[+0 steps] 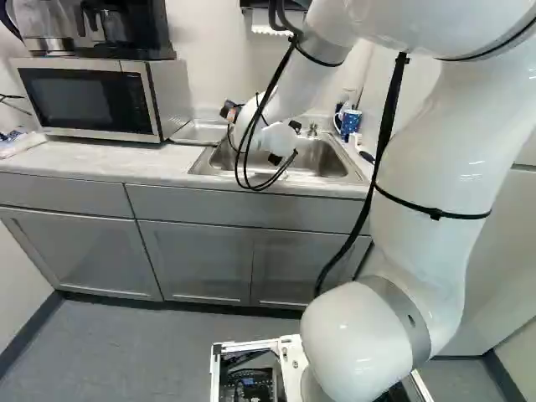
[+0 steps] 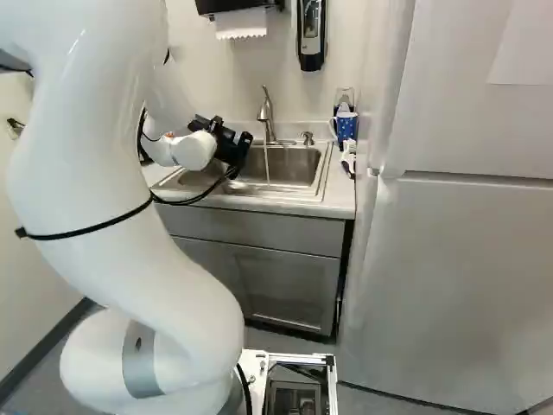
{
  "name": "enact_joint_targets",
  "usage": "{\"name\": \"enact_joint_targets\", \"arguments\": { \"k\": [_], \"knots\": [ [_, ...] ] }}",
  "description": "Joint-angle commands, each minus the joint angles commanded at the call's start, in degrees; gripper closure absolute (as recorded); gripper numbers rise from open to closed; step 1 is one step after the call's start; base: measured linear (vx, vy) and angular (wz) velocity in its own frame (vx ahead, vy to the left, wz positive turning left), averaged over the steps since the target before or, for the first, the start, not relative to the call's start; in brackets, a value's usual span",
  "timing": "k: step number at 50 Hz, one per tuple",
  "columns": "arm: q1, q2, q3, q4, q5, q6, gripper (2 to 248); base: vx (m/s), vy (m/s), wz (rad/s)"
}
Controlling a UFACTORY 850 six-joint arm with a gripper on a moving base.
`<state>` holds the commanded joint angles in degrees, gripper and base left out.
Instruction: Rinse the cup and place it in the tray
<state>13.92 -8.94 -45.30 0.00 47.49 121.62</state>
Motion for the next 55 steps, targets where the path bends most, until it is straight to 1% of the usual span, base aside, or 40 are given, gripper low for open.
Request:
{"name": "enact_joint_targets", "arguments": {
  "k": [55],
  "knots": [
    [0.0,0.0,0.0,0.0,0.0,0.0,125,0.0,0.0,0.0]
  ]
}}
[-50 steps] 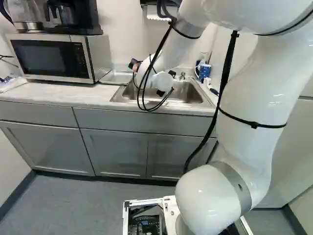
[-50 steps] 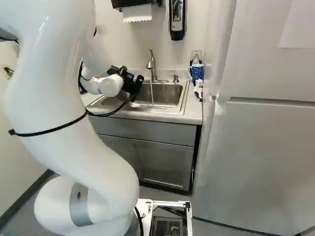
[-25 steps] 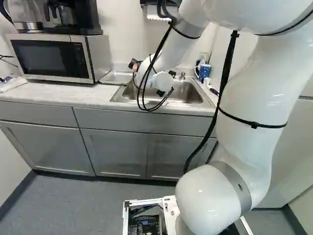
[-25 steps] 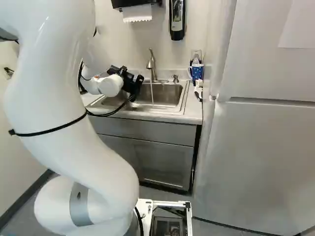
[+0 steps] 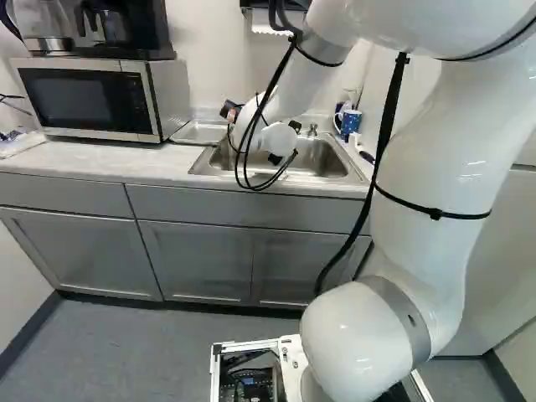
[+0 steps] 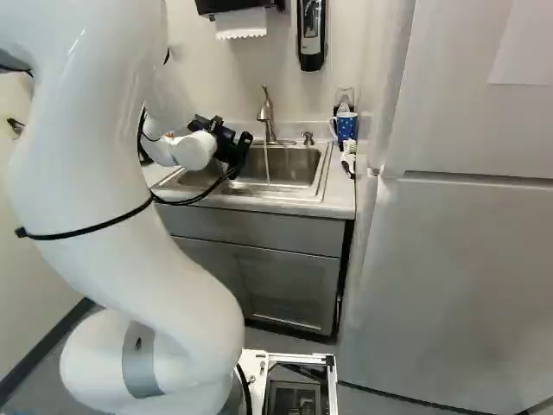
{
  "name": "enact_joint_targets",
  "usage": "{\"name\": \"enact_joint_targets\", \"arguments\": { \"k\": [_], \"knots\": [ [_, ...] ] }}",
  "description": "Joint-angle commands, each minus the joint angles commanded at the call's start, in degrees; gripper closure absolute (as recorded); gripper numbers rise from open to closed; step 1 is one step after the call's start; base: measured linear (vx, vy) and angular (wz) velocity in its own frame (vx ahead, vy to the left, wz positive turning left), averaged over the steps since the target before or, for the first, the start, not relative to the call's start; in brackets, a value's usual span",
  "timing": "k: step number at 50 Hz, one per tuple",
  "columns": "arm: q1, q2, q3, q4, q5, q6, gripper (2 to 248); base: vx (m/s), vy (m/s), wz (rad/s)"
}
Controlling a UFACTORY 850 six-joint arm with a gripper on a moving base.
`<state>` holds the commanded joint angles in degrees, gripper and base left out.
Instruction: Rinse the cup and place it in the tray
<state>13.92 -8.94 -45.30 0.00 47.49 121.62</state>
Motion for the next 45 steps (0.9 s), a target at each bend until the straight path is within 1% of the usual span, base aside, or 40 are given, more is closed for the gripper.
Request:
{"name": "enact_joint_targets", "arguments": {
  "k": [17,20,28,45],
  "knots": [
    [0.0,0.0,0.0,0.0,0.0,0.0,125,0.0,0.0,0.0],
    [0.0,0.0,0.0,0.0,0.0,-0.6,125,0.0,0.0,0.0],
    [0.0,0.0,0.0,0.0,0.0,-4.4,125,0.0,0.0,0.0],
    [0.0,0.0,0.0,0.0,0.0,-14.5,125,0.0,0.0,0.0]
  ]
}}
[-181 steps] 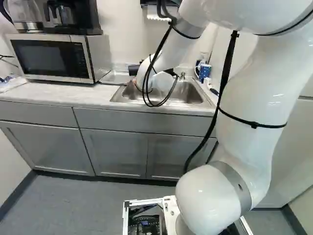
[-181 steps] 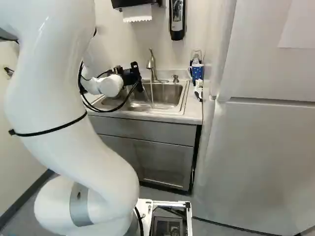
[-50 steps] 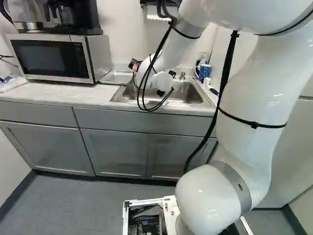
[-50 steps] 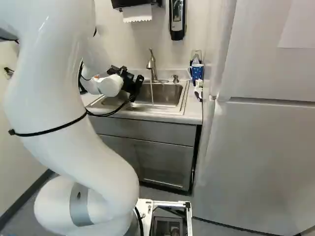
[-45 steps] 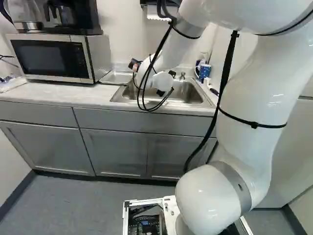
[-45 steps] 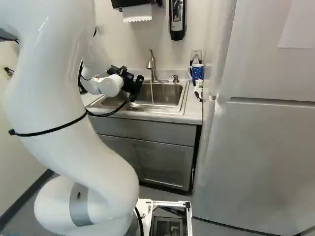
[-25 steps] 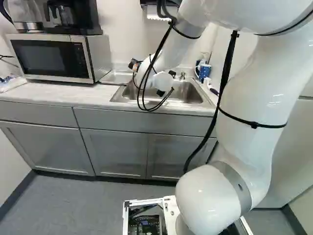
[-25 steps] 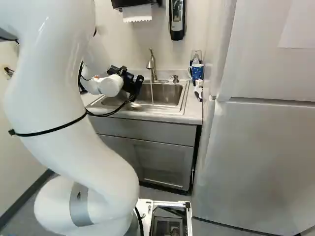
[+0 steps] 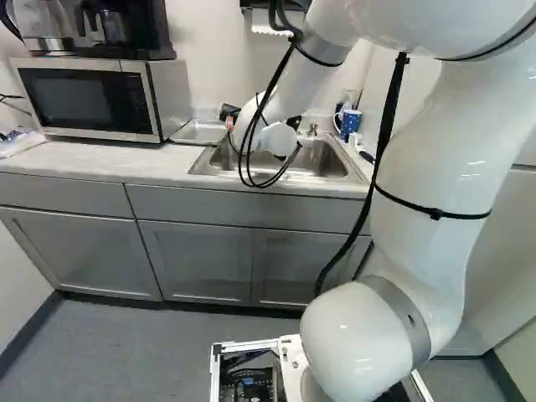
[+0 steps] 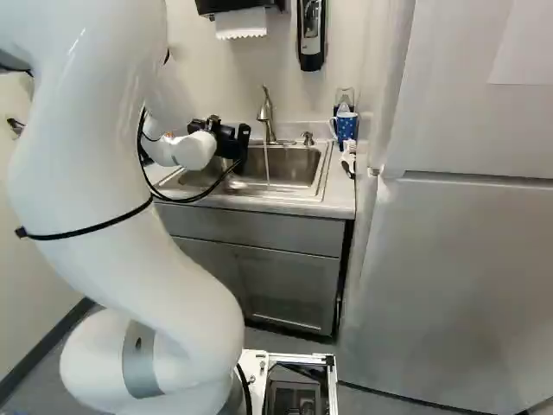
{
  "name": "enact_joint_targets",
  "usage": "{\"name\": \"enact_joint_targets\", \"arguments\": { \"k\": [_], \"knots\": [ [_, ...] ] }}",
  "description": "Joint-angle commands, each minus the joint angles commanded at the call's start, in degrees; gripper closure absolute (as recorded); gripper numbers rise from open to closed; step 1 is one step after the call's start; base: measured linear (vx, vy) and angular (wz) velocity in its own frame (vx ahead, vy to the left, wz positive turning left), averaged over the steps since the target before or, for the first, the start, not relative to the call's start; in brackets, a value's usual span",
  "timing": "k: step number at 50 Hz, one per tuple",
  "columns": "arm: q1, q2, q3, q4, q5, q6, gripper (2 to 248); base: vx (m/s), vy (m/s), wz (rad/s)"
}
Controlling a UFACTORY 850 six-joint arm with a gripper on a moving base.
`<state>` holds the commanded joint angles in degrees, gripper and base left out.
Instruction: Rinse the cup and place it in the tray
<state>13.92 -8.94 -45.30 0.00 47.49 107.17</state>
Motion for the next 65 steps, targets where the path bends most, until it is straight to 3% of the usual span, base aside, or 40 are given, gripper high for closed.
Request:
{"name": "enact_joint_targets", "arguments": {
  "k": [65],
  "knots": [
    [0.0,0.0,0.0,0.0,0.0,-39.1,125,0.0,0.0,0.0]
  ]
}}
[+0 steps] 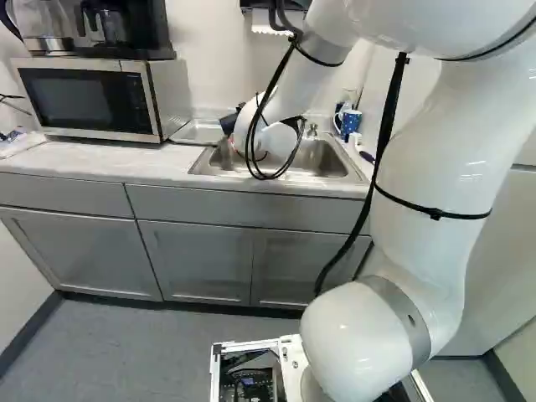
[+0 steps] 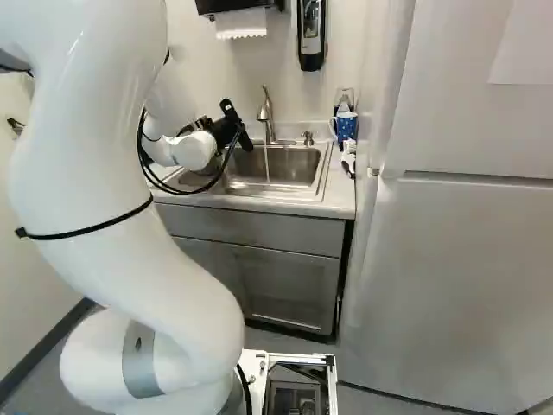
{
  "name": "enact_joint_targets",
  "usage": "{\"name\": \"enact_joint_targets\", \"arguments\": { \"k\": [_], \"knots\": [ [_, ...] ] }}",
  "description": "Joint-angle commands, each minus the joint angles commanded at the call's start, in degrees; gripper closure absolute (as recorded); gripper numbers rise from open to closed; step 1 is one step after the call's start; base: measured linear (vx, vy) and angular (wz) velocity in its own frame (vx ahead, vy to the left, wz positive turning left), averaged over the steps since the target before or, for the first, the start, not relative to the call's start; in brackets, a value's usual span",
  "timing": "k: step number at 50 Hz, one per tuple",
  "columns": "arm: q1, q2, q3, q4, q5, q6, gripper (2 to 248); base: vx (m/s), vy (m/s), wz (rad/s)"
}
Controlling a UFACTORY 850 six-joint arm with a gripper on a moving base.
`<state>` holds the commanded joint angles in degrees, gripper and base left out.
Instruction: Rinse the cup and place it in the tray
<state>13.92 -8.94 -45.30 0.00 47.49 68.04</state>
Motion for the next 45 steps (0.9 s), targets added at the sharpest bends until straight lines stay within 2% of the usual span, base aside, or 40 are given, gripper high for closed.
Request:
{"name": "enact_joint_targets", "arguments": {
  "k": [45],
  "knots": [
    [0.0,0.0,0.0,0.0,0.0,-27.1,125,0.0,0.0,0.0]
  ]
}}
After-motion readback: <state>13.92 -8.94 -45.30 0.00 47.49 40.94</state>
